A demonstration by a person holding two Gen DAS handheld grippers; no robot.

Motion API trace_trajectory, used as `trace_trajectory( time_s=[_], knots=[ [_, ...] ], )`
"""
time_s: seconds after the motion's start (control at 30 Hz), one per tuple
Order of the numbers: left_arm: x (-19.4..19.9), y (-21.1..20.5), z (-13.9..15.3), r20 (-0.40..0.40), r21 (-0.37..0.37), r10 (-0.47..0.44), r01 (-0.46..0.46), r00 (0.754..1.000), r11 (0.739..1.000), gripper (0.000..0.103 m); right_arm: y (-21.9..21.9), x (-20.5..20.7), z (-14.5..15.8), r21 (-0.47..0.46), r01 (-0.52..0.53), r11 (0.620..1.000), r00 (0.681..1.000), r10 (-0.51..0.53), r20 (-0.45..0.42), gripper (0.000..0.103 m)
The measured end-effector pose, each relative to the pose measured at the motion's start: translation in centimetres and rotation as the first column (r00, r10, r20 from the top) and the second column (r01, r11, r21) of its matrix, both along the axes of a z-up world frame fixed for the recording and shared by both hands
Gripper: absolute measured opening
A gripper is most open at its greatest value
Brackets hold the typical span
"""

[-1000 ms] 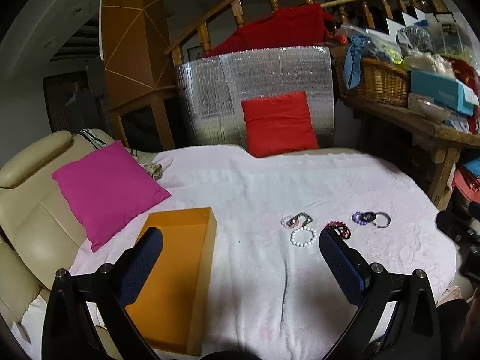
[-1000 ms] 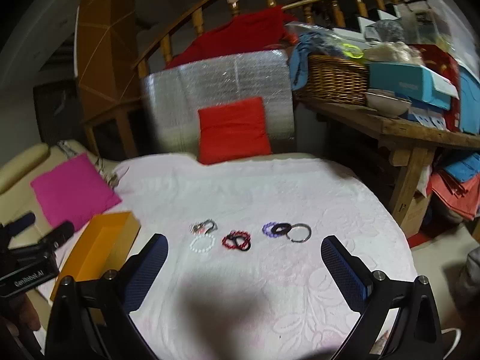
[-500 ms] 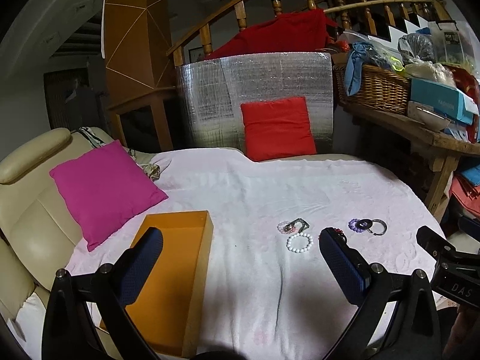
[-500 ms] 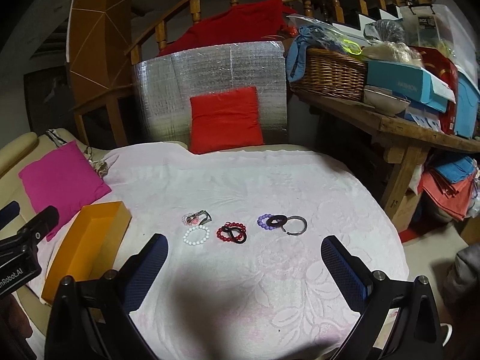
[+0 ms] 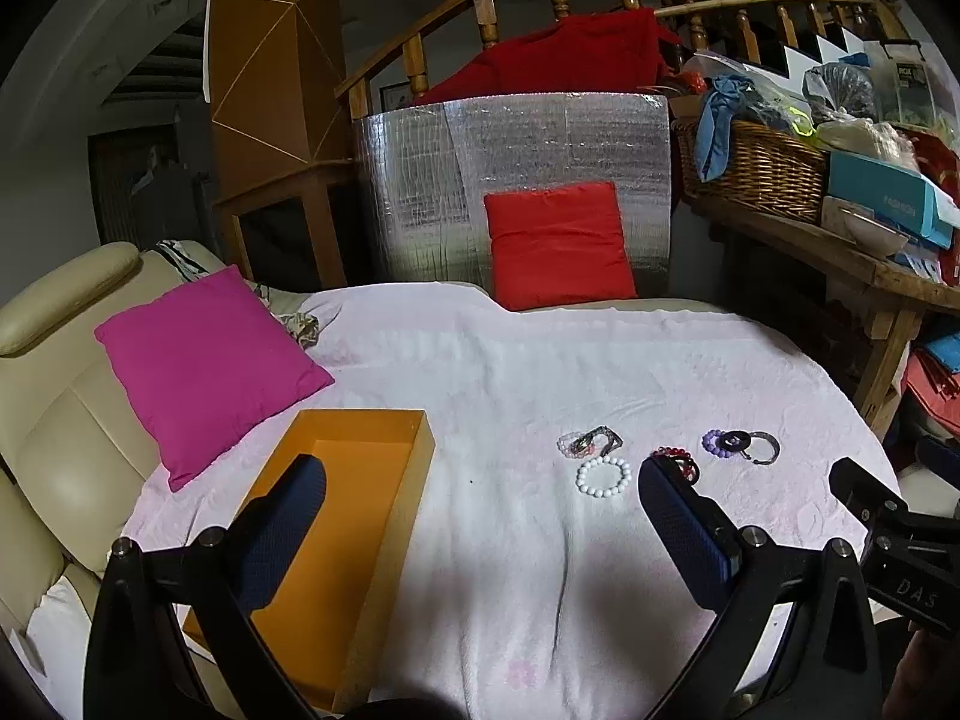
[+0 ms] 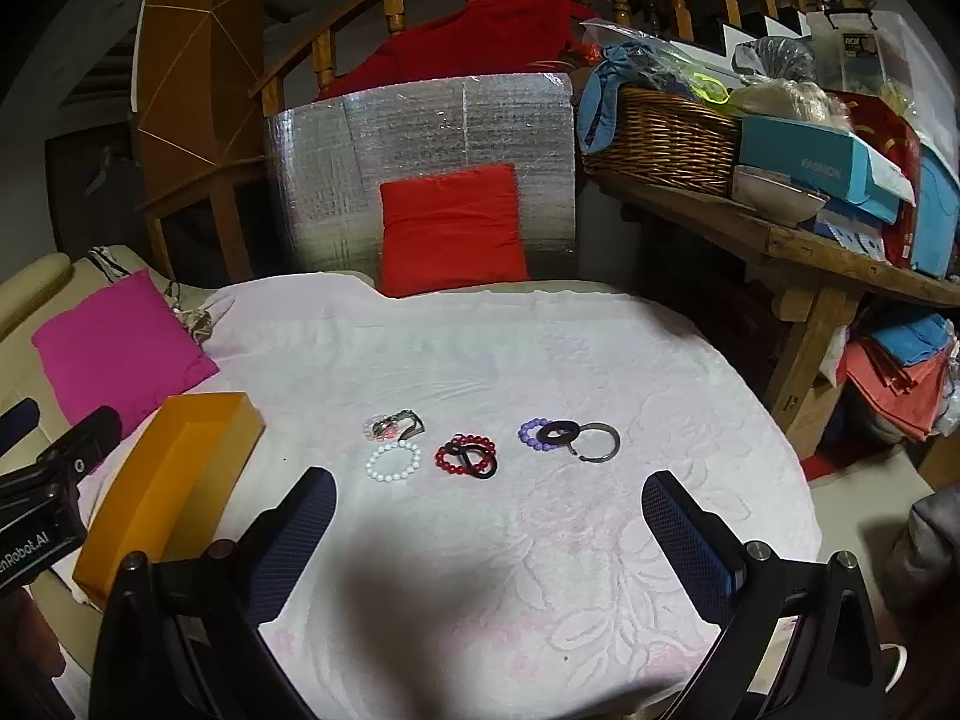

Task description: Organize jewelry

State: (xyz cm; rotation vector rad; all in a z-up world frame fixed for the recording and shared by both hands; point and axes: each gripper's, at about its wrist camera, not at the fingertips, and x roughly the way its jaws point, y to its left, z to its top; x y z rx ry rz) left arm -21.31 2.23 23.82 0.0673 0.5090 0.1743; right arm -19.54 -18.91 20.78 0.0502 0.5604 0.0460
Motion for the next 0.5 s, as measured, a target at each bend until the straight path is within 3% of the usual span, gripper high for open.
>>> trace_trajectory(
  time_s=[0.17, 0.5],
  knots=[
    [0.5, 0.0, -0.3, -0.006, 0.005, 0.006, -0.006, 1.0, 1.0, 0.103, -0.2, 0.7, -0.2, 0.004, 0.017, 1.0, 1.0, -0.017, 0.0, 0.103],
    [1.6, -0.1, -0.9, -0.018, 0.012, 0.012, -0.011, 1.0, 1.0, 0.103, -1.7, 1.5, 0.1, 0.039, 0.058, 0.998, 0.992, -0.062, 0.11, 0.103]
  ],
)
